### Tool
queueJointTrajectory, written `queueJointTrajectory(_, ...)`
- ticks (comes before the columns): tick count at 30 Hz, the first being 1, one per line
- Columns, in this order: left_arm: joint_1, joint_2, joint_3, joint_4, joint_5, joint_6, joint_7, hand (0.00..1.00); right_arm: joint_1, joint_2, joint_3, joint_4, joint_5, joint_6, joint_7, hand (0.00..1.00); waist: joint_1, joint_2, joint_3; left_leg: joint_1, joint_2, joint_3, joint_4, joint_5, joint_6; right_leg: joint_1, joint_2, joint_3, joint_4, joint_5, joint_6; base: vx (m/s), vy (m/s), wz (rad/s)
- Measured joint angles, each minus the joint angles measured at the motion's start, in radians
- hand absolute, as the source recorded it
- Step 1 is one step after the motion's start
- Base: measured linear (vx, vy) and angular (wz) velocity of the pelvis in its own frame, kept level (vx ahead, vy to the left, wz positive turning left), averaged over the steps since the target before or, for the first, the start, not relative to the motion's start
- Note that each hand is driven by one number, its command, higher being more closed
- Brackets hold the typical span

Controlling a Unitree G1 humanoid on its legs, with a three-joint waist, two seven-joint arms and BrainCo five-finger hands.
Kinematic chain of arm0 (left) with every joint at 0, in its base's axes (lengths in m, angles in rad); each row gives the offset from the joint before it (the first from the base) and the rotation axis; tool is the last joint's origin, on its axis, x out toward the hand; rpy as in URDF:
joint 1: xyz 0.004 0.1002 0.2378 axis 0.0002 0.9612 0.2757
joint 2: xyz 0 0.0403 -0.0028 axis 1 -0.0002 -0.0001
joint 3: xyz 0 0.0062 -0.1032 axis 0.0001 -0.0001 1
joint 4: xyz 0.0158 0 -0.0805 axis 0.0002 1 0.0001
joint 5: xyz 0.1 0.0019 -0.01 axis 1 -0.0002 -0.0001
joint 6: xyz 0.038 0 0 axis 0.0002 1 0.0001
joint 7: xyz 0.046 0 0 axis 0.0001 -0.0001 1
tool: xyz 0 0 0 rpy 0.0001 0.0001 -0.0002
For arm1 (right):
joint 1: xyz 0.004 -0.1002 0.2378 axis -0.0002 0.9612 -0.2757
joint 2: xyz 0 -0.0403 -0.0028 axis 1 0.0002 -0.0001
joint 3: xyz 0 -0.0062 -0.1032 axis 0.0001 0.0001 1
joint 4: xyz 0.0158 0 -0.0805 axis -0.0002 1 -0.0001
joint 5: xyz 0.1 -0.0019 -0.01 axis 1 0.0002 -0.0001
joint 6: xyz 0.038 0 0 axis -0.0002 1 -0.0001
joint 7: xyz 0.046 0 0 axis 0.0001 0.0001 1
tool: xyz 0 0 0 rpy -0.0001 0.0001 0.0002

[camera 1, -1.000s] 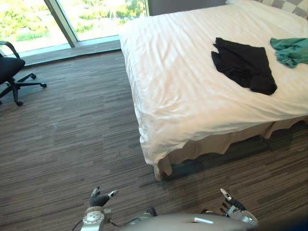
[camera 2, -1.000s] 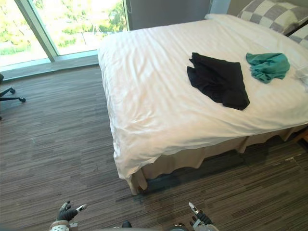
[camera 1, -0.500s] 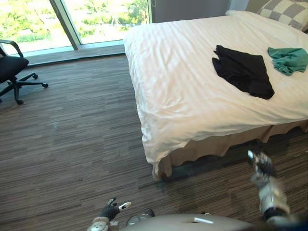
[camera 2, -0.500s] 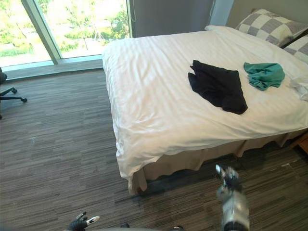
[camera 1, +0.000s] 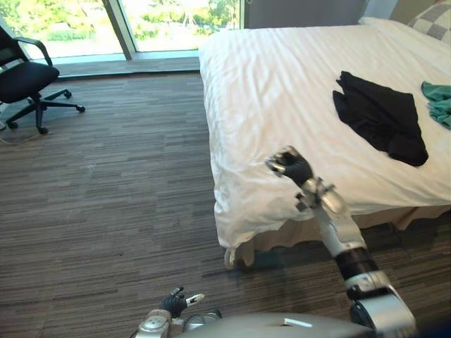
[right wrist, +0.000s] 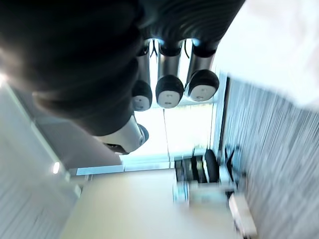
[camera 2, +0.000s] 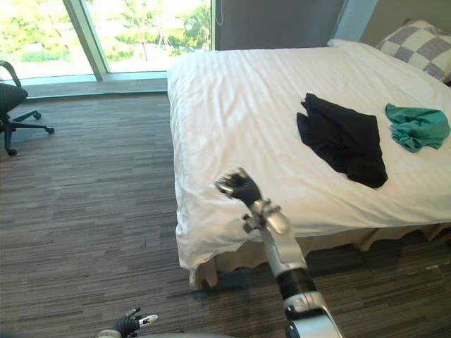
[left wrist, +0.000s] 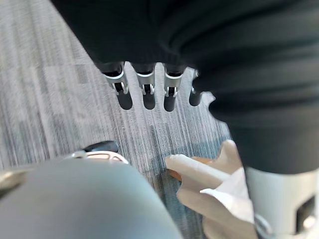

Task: Tidy the bed and pick cloth on bed and put in laundry

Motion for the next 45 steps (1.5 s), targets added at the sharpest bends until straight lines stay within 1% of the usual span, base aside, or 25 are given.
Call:
queueJointTrajectory(2, -0.004, 0.0, 0.011, 0.009, -0.017, -0.002, -0.011, 0.0, -0.064, 0.021, 0.046, 0.045, -0.001, 0.046, -0.017, 1.0, 0.015, -0.003, 0.004, -0.001, 0.0, -0.026, 0.0, 0.0, 0.0, 0.013, 0.0, -0.017, 0.001, 0.0, 0.0, -0.08, -0.033, 0.33)
queueJointTrajectory(5, -0.004, 0.001, 0.041, 0.01, -0.056, -0.004, -0.012, 0.0, -0.134, 0.058, 0.11, 0.11, -0.019, 0.11, -0.076, 1.0, 0.056, -0.007, 0.03, -0.023, -0.003, -0.058, -0.001, -0.001, -0.001, 0.004, -0.003, -0.046, 0.006, -0.008, -0.005, -0.11, -0.02, 0.23)
queueJointTrajectory(7, -0.017, 0.007, 0.064, 0.012, -0.073, -0.005, -0.013, 0.0, -0.191, 0.084, 0.159, 0.167, -0.021, 0.144, -0.112, 1.0, 0.06, -0.025, 0.047, -0.064, -0.014, -0.082, -0.006, -0.001, -0.003, -0.017, -0.017, -0.062, 0.018, -0.035, -0.001, -0.16, -0.023, 0.4)
queueJointTrajectory(8, -0.036, 0.008, 0.074, 0.014, -0.083, -0.005, -0.014, 0.0, -0.233, 0.097, 0.171, 0.199, -0.021, 0.153, -0.135, 1.0, 0.067, -0.023, 0.069, -0.096, -0.013, -0.097, -0.006, 0.014, -0.002, -0.052, -0.024, -0.071, 0.044, -0.046, -0.007, -0.18, -0.004, 0.37)
queueJointTrajectory(11, -0.147, 0.011, 0.073, 0.01, -0.113, -0.005, -0.014, 0.0, -0.405, 0.105, 0.159, 0.294, -0.032, 0.152, -0.188, 1.0, 0.083, -0.002, 0.159, -0.213, -0.001, -0.116, -0.001, 0.072, -0.005, -0.18, -0.034, -0.095, 0.106, -0.056, -0.024, -0.18, 0.016, 0.4)
queueJointTrajectory(12, -0.203, 0.011, 0.073, 0.009, -0.126, -0.005, -0.014, 0.0, -0.486, 0.105, 0.137, 0.336, -0.043, 0.139, -0.201, 1.0, 0.088, 0.016, 0.218, -0.258, 0.004, -0.126, -0.001, 0.098, -0.01, -0.221, -0.033, -0.103, 0.12, -0.049, -0.035, -0.14, 0.002, 0.3)
queueJointTrajectory(13, -0.229, 0.011, 0.073, 0.009, -0.135, -0.005, -0.014, 0.0, -0.523, 0.102, 0.125, 0.356, -0.044, 0.13, -0.206, 1.0, 0.089, 0.029, 0.248, -0.28, 0.007, -0.127, -0.001, 0.11, -0.012, -0.245, -0.033, -0.104, 0.126, -0.045, -0.04, -0.18, 0.012, 0.19)
queueJointTrajectory(14, -0.281, 0.012, 0.074, 0.008, -0.157, -0.005, -0.014, 0.0, -0.58, 0.092, 0.102, 0.38, -0.05, 0.12, -0.211, 1.0, 0.089, 0.046, 0.298, -0.32, 0.01, -0.128, 0.0, 0.13, -0.013, -0.285, -0.032, -0.104, 0.137, -0.033, -0.054, -0.16, 0.011, 0.08)
queueJointTrajectory(16, -0.349, 0.016, 0.075, 0.004, -0.205, -0.011, -0.017, 0.0, -0.65, 0.055, 0.078, 0.397, -0.069, 0.109, -0.216, 1.0, 0.089, 0.068, 0.367, -0.371, 0.014, -0.127, 0.0, 0.156, -0.005, -0.341, -0.032, -0.102, 0.15, -0.012, -0.059, -0.14, -0.001, 0.02)
queueJointTrajectory(17, -0.373, 0.016, 0.074, 0.004, -0.216, -0.015, -0.02, 0.0, -0.661, 0.037, 0.052, 0.398, -0.077, 0.105, -0.216, 1.0, 0.09, 0.07, 0.378, -0.398, 0.014, -0.127, 0.0, 0.164, -0.002, -0.37, -0.032, -0.1, 0.153, -0.006, -0.061, -0.07, -0.015, -0.01)
queueJointTrajectory(20, -0.438, 0.014, 0.065, 0.008, -0.25, -0.023, -0.041, 0.0, -0.672, -0.026, -0.013, 0.399, -0.085, 0.099, -0.218, 1.0, 0.104, 0.081, 0.384, -0.493, 0.012, -0.124, 0.044, 0.174, 0.011, -0.456, -0.042, -0.089, 0.174, 0.003, -0.068, 0.0, -0.01, 0.0)
queueJointTrajectory(22, -0.504, 0.015, 0.016, 0.007, -0.288, -0.023, -0.062, 0.0, -0.702, -0.101, -0.043, 0.402, -0.094, 0.1, -0.232, 1.0, 0.115, 0.124, 0.404, -0.556, 0.007, -0.124, 0.08, 0.173, 0.011, -0.524, -0.059, -0.074, 0.21, 0.001, -0.072, -0.02, -0.027, -0.06)
queueJointTrajectory(23, -0.518, 0.016, 0.003, 0.007, -0.3, -0.023, -0.069, 0.0, -0.708, -0.114, -0.053, 0.402, -0.101, 0.1, -0.238, 1.0, 0.119, 0.137, 0.41, -0.57, 0.005, -0.122, 0.084, 0.173, 0.011, -0.543, -0.063, -0.066, 0.219, 0.0, -0.072, -0.05, -0.015, -0.2)
queueJointTrajectory(25, -0.57, 0.017, -0.034, 0.01, -0.34, -0.017, -0.088, 0.0, -0.721, -0.163, -0.073, 0.4, -0.121, 0.1, -0.254, 1.0, 0.136, 0.184, 0.416, -0.628, 0.004, -0.117, 0.091, 0.173, 0.011, -0.629, -0.074, -0.039, 0.26, -0.006, -0.081, -0.06, -0.016, -0.19)
queueJointTrajectory(26, -0.57, 0.017, -0.034, 0.01, -0.34, -0.017, -0.088, 0.0, -0.721, -0.163, -0.073, 0.4, -0.121, 0.1, -0.254, 1.0, 0.136, 0.184, 0.416, -0.628, 0.004, -0.117, 0.091, 0.173, 0.011, -0.629, -0.074, -0.039, 0.26, -0.006, -0.081, -0.06, -0.028, -0.17)
queueJointTrajectory(27, -0.613, 0.021, -0.05, 0.01, -0.376, -0.002, -0.11, 0.0, -0.718, -0.192, -0.091, 0.4, -0.14, 0.103, -0.267, 1.0, 0.148, 0.206, 0.413, -0.678, 0.007, -0.108, 0.099, 0.172, 0.009, -0.698, -0.08, -0.021, 0.291, -0.012, -0.09, -0.05, -0.032, -0.23)
queueJointTrajectory(31, -0.699, 0.04, -0.101, 0.017, -0.449, 0.039, -0.132, 0.0, -0.685, -0.2, -0.091, 0.384, -0.152, 0.106, -0.273, 1.0, 0.166, 0.212, 0.409, -0.726, 0.009, -0.094, 0.1, 0.178, 0.005, -0.785, -0.095, 0.008, 0.345, -0.035, -0.103, -0.02, -0.02, -0.11)
queueJointTrajectory(33, -0.757, 0.054, -0.124, 0.016, -0.486, 0.074, -0.151, 0.0, -0.643, -0.2, -0.092, 0.391, -0.15, 0.107, -0.274, 1.0, 0.173, 0.221, 0.403, -0.753, 0.006, -0.095, 0.1, 0.18, 0.002, -0.823, -0.105, 0.012, 0.37, -0.046, -0.105, 0.0, -0.003, 0.05)
queueJointTrajectory(36, -0.831, 0.074, -0.124, 0.015, -0.489, 0.118, -0.161, 0.0, -0.576, -0.202, -0.096, 0.437, -0.153, 0.113, -0.274, 1.0, 0.184, 0.229, 0.398, -0.788, 0.0, -0.088, 0.099, 0.182, 0.001, -0.87, -0.111, 0.024, 0.388, -0.047, -0.105, 0.01, 0.011, 0.01)
queueJointTrajectory(37, -0.855, 0.089, -0.125, 0.008, -0.521, 0.14, -0.163, 0.0, -0.528, -0.203, -0.1, 0.43, -0.145, 0.092, -0.257, 1.0, 0.187, 0.229, 0.398, -0.798, -0.006, -0.087, 0.097, 0.186, 0.0, -0.886, -0.121, 0.027, 0.403, -0.049, -0.103, 0.02, 0.037, 0.06)
queueJointTrajectory(39, -0.858, 0.1, -0.125, -0.021, -0.569, 0.16, -0.161, 0.0, -0.498, -0.191, -0.102, 0.44, -0.143, 0.091, -0.249, 1.0, 0.179, 0.235, 0.394, -0.805, -0.017, -0.084, 0.097, 0.192, 0.008, -0.903, -0.134, 0.036, 0.419, -0.055, -0.099, 0.04, 0.041, 0.08)
queueJointTrajectory(41, -0.799, 0.081, -0.126, -0.105, -0.585, 0.145, -0.143, 0.0, -0.443, -0.189, -0.103, 0.464, -0.119, 0.081, -0.267, 1.0, 0.185, 0.251, 0.383, -0.812, -0.025, -0.099, 0.097, 0.192, 0.009, -0.903, -0.143, 0.028, 0.423, -0.062, -0.093, 0.06, 0.043, 0.17)
queueJointTrajectory(42, -0.763, 0.068, -0.125, -0.124, -0.581, 0.122, -0.135, 0.0, -0.408, -0.186, -0.123, 0.5, -0.107, 0.073, -0.291, 1.0, 0.197, 0.253, 0.381, -0.813, -0.025, -0.105, 0.097, 0.19, 0.006, -0.9, -0.143, 0.021, 0.422, -0.065, -0.092, 0.06, 0.031, 0.15)
queueJointTrajectory(43, -0.743, 0.062, -0.124, -0.123, -0.58, 0.109, -0.125, 0.0, -0.392, -0.184, -0.133, 0.522, -0.105, 0.071, -0.305, 1.0, 0.2, 0.253, 0.381, -0.814, -0.026, -0.109, 0.097, 0.19, 0.006, -0.899, -0.143, 0.019, 0.422, -0.068, -0.093, 0.06, 0.026, 0.15)
queueJointTrajectory(45, -0.662, 0.038, -0.122, -0.117, -0.52, 0.055, -0.083, 0.0, -0.336, -0.188, -0.181, 0.592, -0.095, 0.054, -0.368, 1.0, 0.201, 0.253, 0.381, -0.816, -0.026, -0.125, 0.097, 0.189, 0.005, -0.886, -0.143, 0.001, 0.419, -0.073, -0.093, 0.06, 0.018, 0.23)
